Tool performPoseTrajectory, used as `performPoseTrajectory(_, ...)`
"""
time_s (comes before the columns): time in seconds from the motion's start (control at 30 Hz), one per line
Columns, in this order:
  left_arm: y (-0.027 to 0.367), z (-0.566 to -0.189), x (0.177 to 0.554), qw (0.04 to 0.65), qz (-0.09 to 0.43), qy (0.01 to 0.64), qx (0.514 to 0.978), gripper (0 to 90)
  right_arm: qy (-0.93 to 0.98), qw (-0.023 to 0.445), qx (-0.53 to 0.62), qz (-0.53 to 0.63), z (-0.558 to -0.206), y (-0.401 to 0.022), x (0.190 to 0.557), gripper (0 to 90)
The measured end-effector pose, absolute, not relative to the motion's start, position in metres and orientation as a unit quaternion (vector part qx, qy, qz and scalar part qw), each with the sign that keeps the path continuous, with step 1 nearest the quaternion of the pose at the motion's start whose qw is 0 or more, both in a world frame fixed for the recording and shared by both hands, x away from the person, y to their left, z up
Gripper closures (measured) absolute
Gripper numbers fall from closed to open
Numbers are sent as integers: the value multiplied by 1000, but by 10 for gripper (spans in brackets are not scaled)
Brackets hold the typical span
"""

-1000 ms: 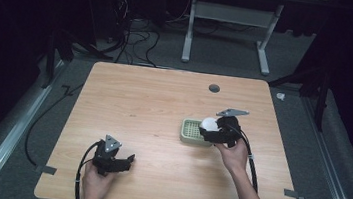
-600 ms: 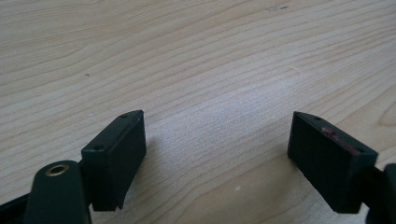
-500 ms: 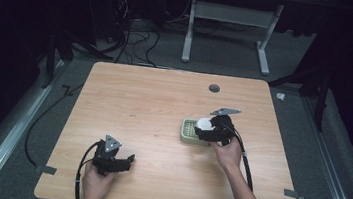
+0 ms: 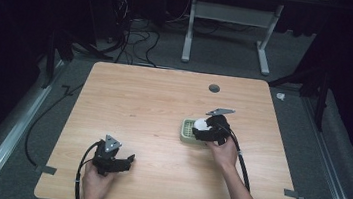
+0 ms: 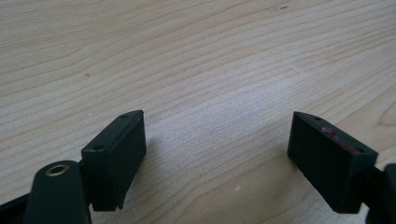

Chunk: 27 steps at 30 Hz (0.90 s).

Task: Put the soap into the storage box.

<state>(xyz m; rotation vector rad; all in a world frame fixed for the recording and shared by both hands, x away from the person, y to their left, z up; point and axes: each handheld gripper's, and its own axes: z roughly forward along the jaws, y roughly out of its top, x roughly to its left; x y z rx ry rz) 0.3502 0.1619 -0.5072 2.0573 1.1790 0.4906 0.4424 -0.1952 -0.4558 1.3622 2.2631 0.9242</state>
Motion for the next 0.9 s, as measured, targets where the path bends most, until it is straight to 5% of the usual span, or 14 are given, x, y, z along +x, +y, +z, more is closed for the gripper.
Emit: performPoseTrajectory(0.9,162,-507,350,352,190,456,795,199,798,161,490,310,-470,-193,452,232)
